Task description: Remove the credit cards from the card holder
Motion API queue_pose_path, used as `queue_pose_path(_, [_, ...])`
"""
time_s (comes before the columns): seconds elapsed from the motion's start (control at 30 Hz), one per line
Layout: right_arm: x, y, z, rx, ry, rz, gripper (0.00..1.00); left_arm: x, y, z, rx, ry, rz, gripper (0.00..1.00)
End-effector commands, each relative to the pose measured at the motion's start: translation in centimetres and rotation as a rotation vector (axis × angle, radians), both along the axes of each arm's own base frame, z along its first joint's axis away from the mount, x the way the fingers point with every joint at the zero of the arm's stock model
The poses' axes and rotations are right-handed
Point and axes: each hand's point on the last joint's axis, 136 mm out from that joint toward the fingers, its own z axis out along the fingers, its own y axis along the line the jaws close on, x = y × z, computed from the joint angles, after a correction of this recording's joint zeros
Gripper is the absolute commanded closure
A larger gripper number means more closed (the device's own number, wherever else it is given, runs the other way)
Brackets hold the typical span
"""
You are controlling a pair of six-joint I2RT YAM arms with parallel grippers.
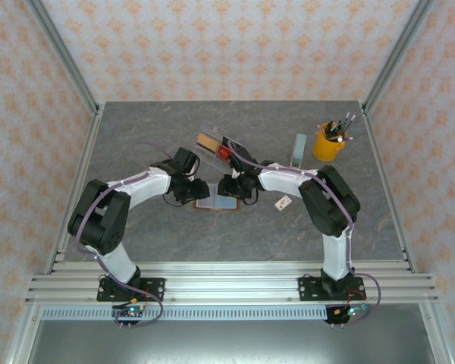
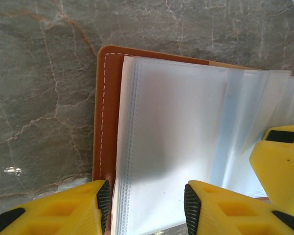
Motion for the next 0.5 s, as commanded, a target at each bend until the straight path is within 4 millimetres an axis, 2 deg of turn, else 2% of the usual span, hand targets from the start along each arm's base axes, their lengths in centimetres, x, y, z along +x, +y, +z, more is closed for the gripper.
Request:
queue_pose_path(0.0, [-1.2,-1.2,-2.7,-0.077,0.066,0.009,0.62,1.1,-0.5,0.6,-0.027,-0.019,0.014,0.56])
queue_pose_path(0.17, [-1.2,-1.2,-2.7,-0.077,0.067,0.008,0.63,1.2,-0.5,0.8,-0.029,-0.026,0.011,0.71])
queue_pose_path(0.37, [-1.2,-1.2,-2.7,-0.078,0.068,0.010,0.63,1.2,-0.8,0.9,-0.044,-0.029,0.002,0.79])
queue_pose_path(0.47, [-1.3,-1.3,-2.8,-0.079,0.069,0.010,0.63,1.2,-1.2,1.7,-0.070,-0.047,-0.008,0.81])
